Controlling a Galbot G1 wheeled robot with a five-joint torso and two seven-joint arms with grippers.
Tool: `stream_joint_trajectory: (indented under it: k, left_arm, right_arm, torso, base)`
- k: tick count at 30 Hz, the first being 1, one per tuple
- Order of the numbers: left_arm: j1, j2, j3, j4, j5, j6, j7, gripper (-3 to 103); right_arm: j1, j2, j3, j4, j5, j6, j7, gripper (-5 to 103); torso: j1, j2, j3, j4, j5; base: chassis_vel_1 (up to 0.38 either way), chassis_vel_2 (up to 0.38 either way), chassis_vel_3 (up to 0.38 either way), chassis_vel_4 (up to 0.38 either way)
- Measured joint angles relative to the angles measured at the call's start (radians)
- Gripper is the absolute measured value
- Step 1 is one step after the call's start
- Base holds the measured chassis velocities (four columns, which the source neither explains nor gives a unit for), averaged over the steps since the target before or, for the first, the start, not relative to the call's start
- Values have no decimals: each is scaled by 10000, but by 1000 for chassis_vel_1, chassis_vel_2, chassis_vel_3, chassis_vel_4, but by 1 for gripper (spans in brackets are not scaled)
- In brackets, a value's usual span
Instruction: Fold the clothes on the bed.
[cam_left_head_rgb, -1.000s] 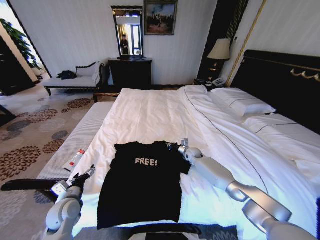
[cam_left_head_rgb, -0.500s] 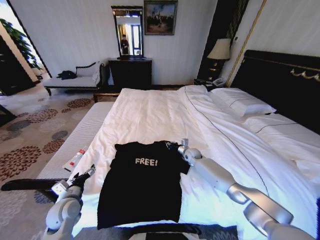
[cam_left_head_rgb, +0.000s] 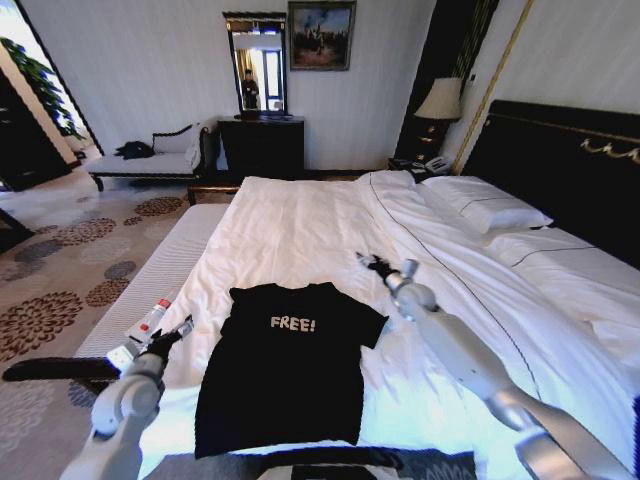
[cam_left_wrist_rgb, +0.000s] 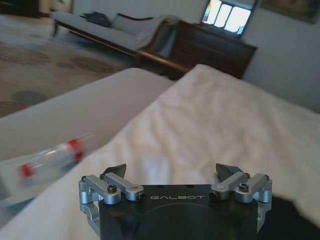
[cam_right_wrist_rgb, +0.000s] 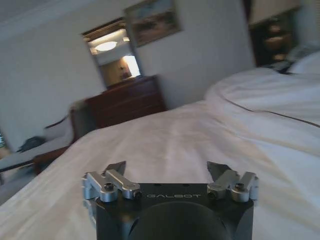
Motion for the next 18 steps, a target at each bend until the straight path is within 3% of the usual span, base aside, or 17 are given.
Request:
stream_joint_trajectory:
  k: [2,3,6,7,10,12,13,15,18]
  left_arm:
    - [-710,182,238,228,-417,233,-84,100]
    - [-1213,289,362,413,-730,422,-146,100]
    - [-1772,390,382,693,-949,686,-269,100]
    - [-2259,430,619,1033,-948,861,-344,100]
    - [-3226,421,1394,1900,-926,1264,-576,100]
    - [-4483,285,2385,3014,-950,1899,-1051,100]
    - [-4483,285,2385,3014,-950,1899,-1051,100]
    - [-5700,137,3193,3983,-930,2371,-1377,100]
    - [-6761,-22,3946,4872,-575,2494,-1308,100]
  right_arm:
    - [-417,15,462,191,93,21,205,95]
    - [-727,99,699,301,192,35,460,98]
    - [-916,313,657,427,291,48,769,100]
    - [-1200,380,781,677,328,50,959,100]
    - [-1861,473,1296,1332,511,43,1432,100]
    - [-2679,538,2024,2097,749,24,1884,100]
    - [-2679,538,2024,2097,749,24,1884,100]
    - [-3257,534,2524,2509,783,1,2075,100]
    - [-3690,463,2868,2707,789,-30,2138,100]
  torso:
    - [1,0,0,-3,-3]
    - [1,0,0,-18,-1]
    - [2,-1,0,3,4]
    - [1,-1,1,15,8]
    - [1,-1,1,13,0]
    - [1,0,0,-4,-10]
    - [1,0,0,-4,-10]
    - [1,-1,1,-9,2]
    - [1,-1,0,-9,3]
  base:
    - [0,0,0,0]
    - [0,0,0,0]
    - [0,0,0,0]
    - [0,0,0,0]
    - [0,0,0,0]
    - [0,0,0,0]
    - [0,0,0,0]
    - [0,0,0,0]
    - [0,0,0,0]
